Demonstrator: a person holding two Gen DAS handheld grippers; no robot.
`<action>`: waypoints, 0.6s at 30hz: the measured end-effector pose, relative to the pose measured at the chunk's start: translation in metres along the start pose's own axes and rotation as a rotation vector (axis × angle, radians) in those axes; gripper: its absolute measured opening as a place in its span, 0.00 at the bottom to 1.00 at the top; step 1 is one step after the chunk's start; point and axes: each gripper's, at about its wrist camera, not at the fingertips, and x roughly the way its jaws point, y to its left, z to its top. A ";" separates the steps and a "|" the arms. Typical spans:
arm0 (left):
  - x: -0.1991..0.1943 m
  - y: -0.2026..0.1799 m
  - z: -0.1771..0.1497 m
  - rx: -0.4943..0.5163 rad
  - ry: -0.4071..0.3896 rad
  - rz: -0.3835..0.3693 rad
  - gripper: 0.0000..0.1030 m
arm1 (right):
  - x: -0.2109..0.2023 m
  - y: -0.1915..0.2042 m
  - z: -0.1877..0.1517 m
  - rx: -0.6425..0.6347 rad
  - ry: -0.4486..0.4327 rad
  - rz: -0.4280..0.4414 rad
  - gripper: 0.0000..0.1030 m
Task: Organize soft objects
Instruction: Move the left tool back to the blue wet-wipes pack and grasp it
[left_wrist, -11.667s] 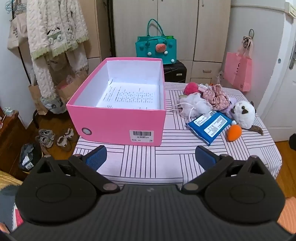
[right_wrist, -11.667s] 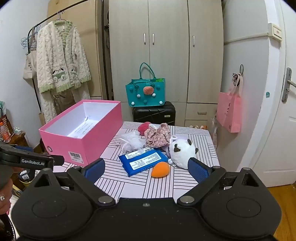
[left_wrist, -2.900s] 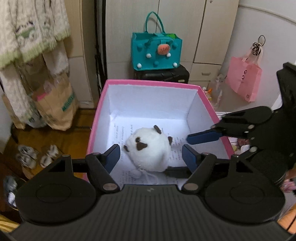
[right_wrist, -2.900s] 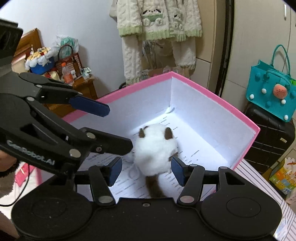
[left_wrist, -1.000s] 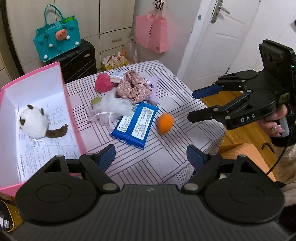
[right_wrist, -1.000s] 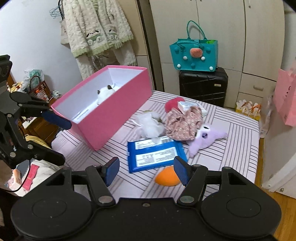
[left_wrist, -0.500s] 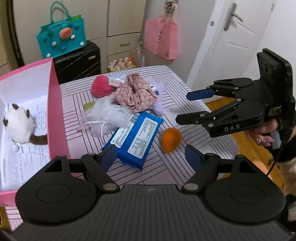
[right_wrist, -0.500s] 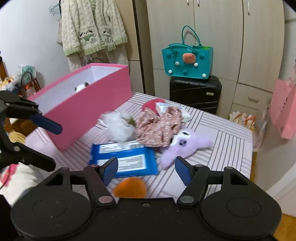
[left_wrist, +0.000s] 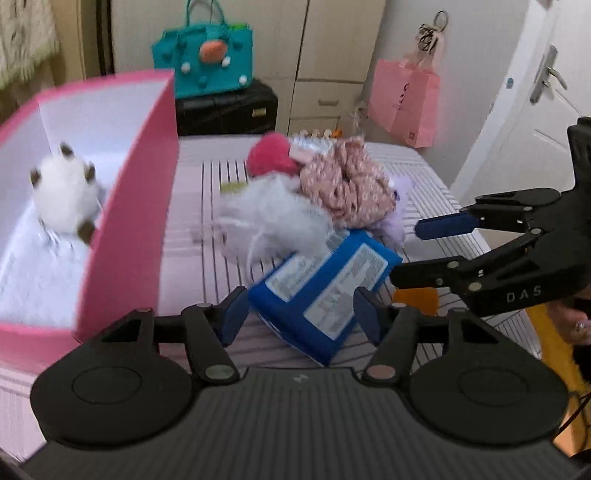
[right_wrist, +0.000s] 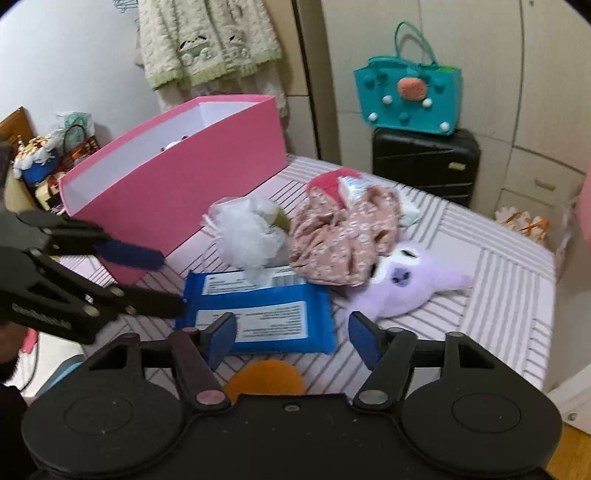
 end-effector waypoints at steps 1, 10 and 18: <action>0.004 0.000 -0.002 -0.014 0.012 0.000 0.56 | 0.003 0.001 0.001 -0.006 0.007 0.002 0.61; 0.030 -0.012 -0.021 -0.064 0.034 0.095 0.52 | 0.030 -0.011 0.006 0.027 0.036 -0.007 0.48; 0.035 -0.002 -0.022 -0.088 0.021 0.114 0.58 | 0.038 -0.029 0.004 0.146 0.075 0.047 0.48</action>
